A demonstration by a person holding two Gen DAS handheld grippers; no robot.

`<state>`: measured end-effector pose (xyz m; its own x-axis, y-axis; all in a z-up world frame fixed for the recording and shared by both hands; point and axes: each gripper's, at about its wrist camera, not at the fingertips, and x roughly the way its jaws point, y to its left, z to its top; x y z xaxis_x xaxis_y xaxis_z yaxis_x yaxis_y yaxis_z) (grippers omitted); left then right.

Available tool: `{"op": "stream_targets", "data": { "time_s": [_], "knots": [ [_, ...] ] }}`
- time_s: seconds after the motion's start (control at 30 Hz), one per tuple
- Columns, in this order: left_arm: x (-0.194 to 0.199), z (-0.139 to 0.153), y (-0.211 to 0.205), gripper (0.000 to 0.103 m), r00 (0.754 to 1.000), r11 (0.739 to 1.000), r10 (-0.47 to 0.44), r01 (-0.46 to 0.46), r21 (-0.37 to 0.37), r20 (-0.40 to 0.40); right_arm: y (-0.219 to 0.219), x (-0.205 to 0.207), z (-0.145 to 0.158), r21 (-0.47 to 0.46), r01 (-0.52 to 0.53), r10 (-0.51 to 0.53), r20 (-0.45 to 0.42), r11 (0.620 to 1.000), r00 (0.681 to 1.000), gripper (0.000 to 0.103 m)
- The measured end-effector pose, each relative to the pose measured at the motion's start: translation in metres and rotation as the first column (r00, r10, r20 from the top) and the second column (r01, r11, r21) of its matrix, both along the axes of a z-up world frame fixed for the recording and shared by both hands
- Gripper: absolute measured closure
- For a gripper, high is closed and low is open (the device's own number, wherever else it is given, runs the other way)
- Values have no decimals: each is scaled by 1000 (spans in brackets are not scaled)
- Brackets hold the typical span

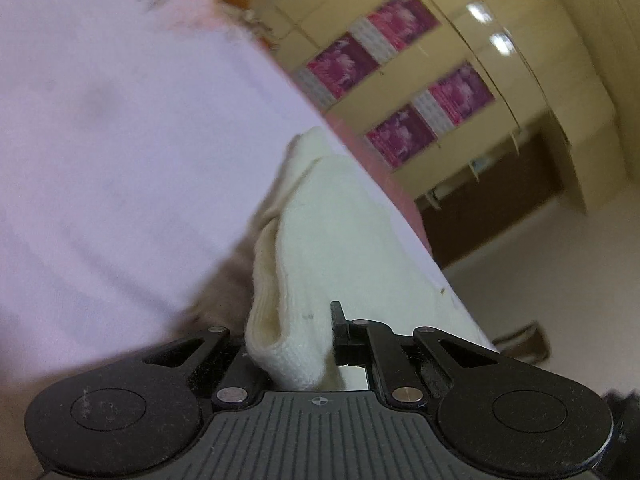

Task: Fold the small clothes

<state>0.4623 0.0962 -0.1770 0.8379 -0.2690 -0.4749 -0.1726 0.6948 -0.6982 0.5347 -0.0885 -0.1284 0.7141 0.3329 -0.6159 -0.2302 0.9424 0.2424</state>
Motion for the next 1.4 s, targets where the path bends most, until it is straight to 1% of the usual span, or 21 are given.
{"op": "stream_targets", "data": {
  "time_s": [0.07,0.17,0.3,0.37,0.4,0.5,0.57,0.67,0.7,0.73,0.77,0.8,0.83,0.87,0.93,0.97,1.0,1.1,1.2,1.27,1.4],
  "knots": [
    [1,25,-6,96,998,998,-44,41,54,43,0,2,1,7,3,-3,-3,1000,1000,103],
    [8,68,-23,96,983,979,-152,135,150,103,-8,3,1,53,19,-18,-18,998,1000,103],
    [27,118,-60,96,940,906,-325,278,319,102,-26,9,1,165,56,-45,-71,985,996,103],
    [38,133,-87,96,908,854,-410,350,385,84,-45,2,8,250,109,-96,-64,962,993,103],
    [43,138,-102,96,891,824,-449,383,418,69,-61,-5,14,308,149,-142,-46,940,989,95],
    [56,144,-147,96,834,737,-552,483,473,8,-112,-23,23,452,238,-251,-32,860,968,93],
    [57,137,-178,96,795,685,-605,547,482,-43,-145,-37,31,483,272,-304,-13,833,953,92],
    [54,118,-226,96,732,594,-670,628,503,-122,-187,-58,41,501,298,-344,-1,813,939,89],
    [40,109,-241,93,719,561,-678,640,525,-151,-200,-65,43,500,310,-355,-6,808,935,88],
    [36,107,-254,85,722,545,-671,635,547,-170,-209,-71,43,496,317,-363,-4,808,932,87],
    [30,106,-264,54,712,534,-681,643,549,-171,-218,-78,43,489,327,-373,-3,809,928,86],
    [21,110,-267,27,686,532,-714,662,528,-141,-225,-83,42,482,338,-382,-8,808,924,84],
    [9,117,-265,23,665,542,-743,669,509,-83,-230,-87,39,480,347,-387,-16,806,922,84],
    [-1,121,-260,23,659,552,-751,664,504,-46,-232,-88,38,477,352,-390,-21,805,921,84],
    [-12,131,-238,23,670,576,-742,653,492,-19,-238,-93,33,470,358,-390,-33,807,920,81],
    [-14,134,-222,23,691,609,-723,636,475,2,-235,-90,31,469,355,-383,-37,809,923,81],
    [-13,137,-201,23,722,651,-692,607,455,27,-233,-89,29,469,346,-371,-41,813,928,80],
    [3,134,-138,23,839,758,-543,473,449,31,-216,-79,24,462,295,-313,-39,836,949,77],
    [20,122,-87,23,898,830,-439,406,382,-2,-196,-60,24,407,246,-261,-19,880,965,68],
    [26,115,-68,23,915,844,-402,383,376,-28,-184,-50,24,362,228,-242,-5,904,970,66],
    [33,94,-60,23,921,851,-385,378,364,-58,-168,-30,28,280,188,-209,47,941,977,66]
  ]
}}
